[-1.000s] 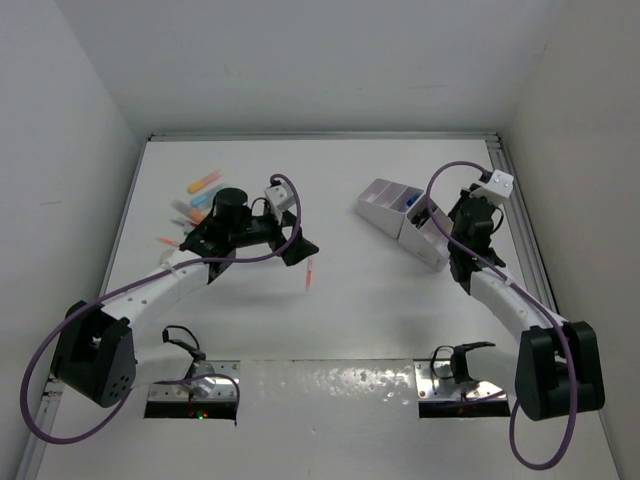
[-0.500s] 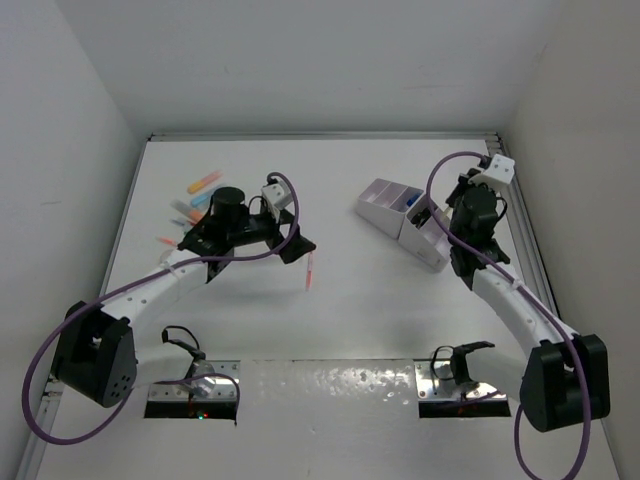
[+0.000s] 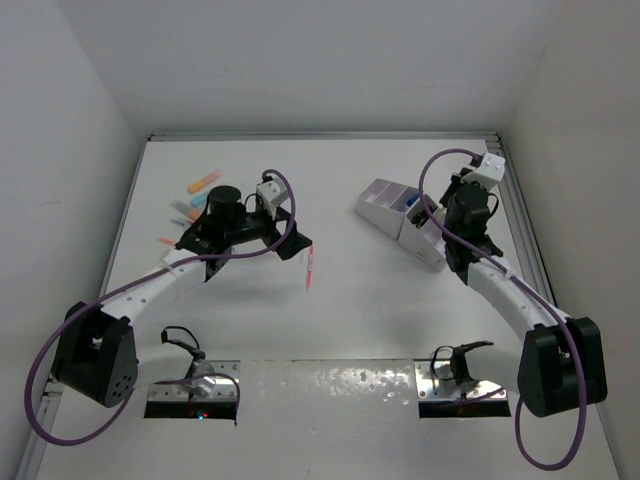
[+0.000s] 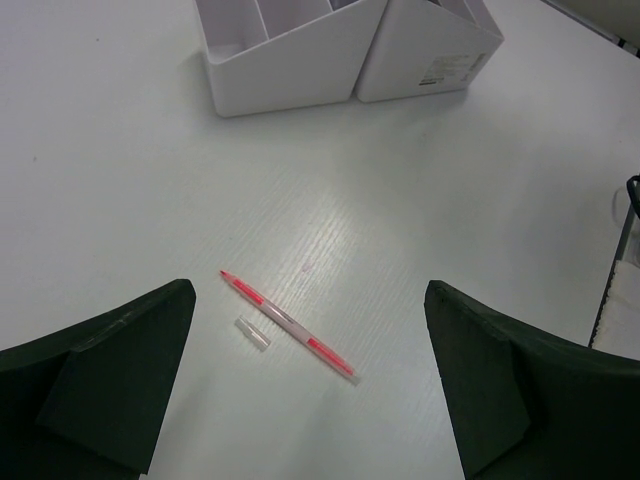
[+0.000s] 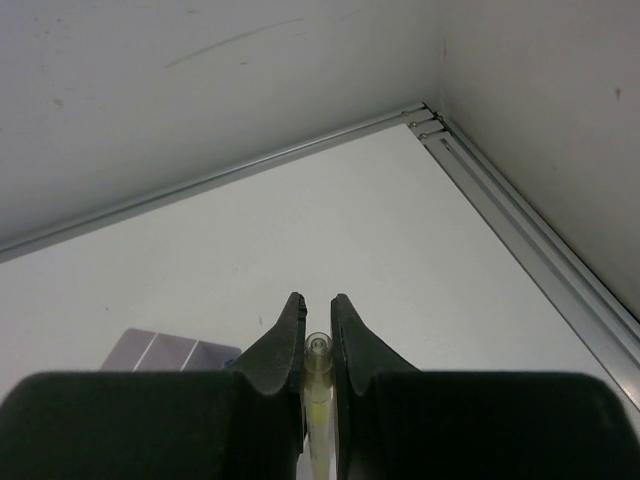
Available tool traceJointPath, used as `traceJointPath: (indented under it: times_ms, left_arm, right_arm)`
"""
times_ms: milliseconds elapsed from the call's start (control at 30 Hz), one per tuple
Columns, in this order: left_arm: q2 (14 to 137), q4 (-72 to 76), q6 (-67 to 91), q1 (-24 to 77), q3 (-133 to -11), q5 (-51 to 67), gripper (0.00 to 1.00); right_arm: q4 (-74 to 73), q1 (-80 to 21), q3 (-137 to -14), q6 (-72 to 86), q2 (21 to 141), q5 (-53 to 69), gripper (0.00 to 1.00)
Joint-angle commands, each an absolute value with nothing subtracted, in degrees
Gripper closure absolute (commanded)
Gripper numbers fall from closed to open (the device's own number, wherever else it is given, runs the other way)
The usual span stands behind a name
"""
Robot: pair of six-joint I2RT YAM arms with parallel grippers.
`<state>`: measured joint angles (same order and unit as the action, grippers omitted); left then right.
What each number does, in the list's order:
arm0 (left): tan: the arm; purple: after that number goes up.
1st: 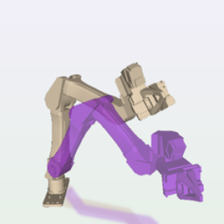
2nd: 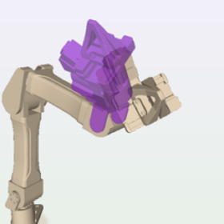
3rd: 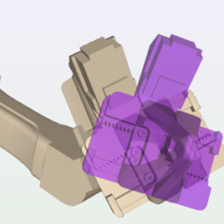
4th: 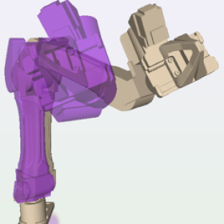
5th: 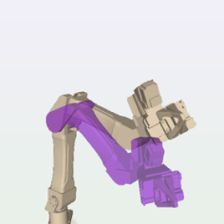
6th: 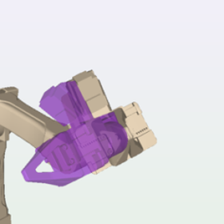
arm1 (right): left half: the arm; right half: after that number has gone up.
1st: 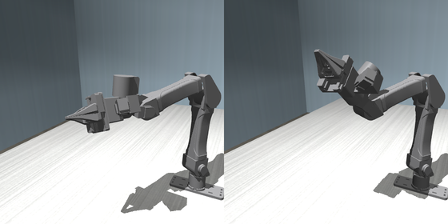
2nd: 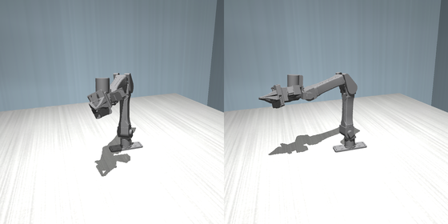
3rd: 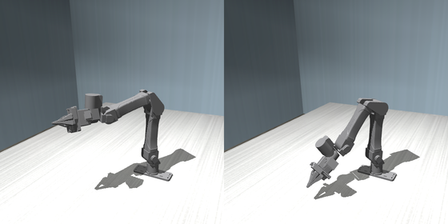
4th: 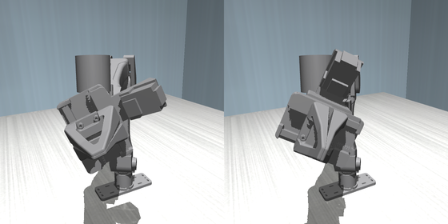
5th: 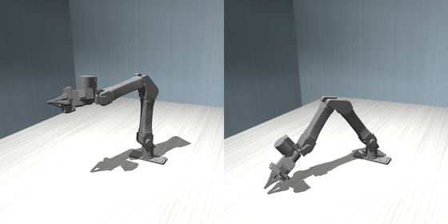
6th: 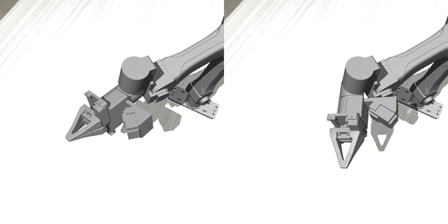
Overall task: Sort the stationery into containers
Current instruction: Place the pen in the storage box.
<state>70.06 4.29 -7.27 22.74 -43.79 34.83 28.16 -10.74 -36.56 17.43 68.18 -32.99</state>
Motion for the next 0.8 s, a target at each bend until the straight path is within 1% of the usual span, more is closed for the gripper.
traceJointPath:
  times_ms: [0,167,433,633,767]
  left_arm:
    - [69.5,6.9,-7.3,21.4,-42.7,33.9,0.03]
    - [69.0,8.8,-6.1,20.7,-40.7,31.7,0.03]
    - [66.7,9.8,-3.3,19.3,-36.8,24.2,0.02]
    - [65.3,9.4,1.6,17.0,-35.7,15.7,0.02]
    - [65.1,7.9,1.8,15.8,-36.6,13.5,0.02]
  right_arm:
    - [28.7,-10.7,-35.7,19.9,66.5,-34.0,1.00]
    - [27.5,-10.2,-34.5,21.7,67.8,-33.8,1.00]
    - [28.6,-8.9,-34.1,23.4,72.1,-32.3,1.00]
    - [31.5,-7.9,-32.3,25.6,75.4,-31.4,1.00]
    - [31.6,-7.3,-32.6,25.3,78.0,-30.3,1.00]
